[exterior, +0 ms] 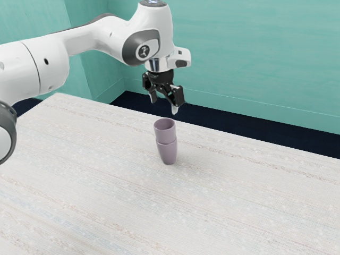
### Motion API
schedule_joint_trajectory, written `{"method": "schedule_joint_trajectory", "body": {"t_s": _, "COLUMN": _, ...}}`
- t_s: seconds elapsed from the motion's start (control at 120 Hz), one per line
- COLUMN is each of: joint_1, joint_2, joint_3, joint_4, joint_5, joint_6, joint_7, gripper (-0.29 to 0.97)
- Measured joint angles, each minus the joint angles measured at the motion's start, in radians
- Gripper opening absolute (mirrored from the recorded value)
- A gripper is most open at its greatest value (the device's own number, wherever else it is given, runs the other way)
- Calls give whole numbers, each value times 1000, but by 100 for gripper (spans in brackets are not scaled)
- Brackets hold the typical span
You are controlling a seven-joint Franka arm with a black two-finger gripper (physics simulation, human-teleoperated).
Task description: Place the left cup onto the right cup
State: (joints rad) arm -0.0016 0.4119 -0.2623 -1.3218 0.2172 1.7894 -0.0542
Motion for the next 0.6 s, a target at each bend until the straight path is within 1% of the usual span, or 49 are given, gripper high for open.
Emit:
{"method": "schedule_joint_trajectory", "body": {"t_s": 0.117, "joint_1": 0, "joint_2": -83, "joint_3": 24, "joint_4": -74, "joint_5": -29, "joint_6": -2, "joint_7": -1, "gripper": 68}}
{"method": "schedule_joint_trajectory", "body": {"t_s": 0.242, "joint_1": 3, "joint_2": -160, "joint_3": 54, "joint_4": -126, "joint_5": -46, "joint_6": -22, "joint_7": -1, "gripper": 68}}
{"method": "schedule_joint_trajectory", "body": {"t_s": 0.358, "joint_1": 6, "joint_2": -244, "joint_3": 101, "joint_4": -198, "joint_5": -84, "joint_6": -35, "joint_7": -1, "gripper": 68}}
{"method": "schedule_joint_trajectory", "body": {"t_s": 0.6, "joint_1": 9, "joint_2": -344, "joint_3": 178, "joint_4": -259, "joint_5": -114, "joint_6": -69, "joint_7": 4, "gripper": 68}}
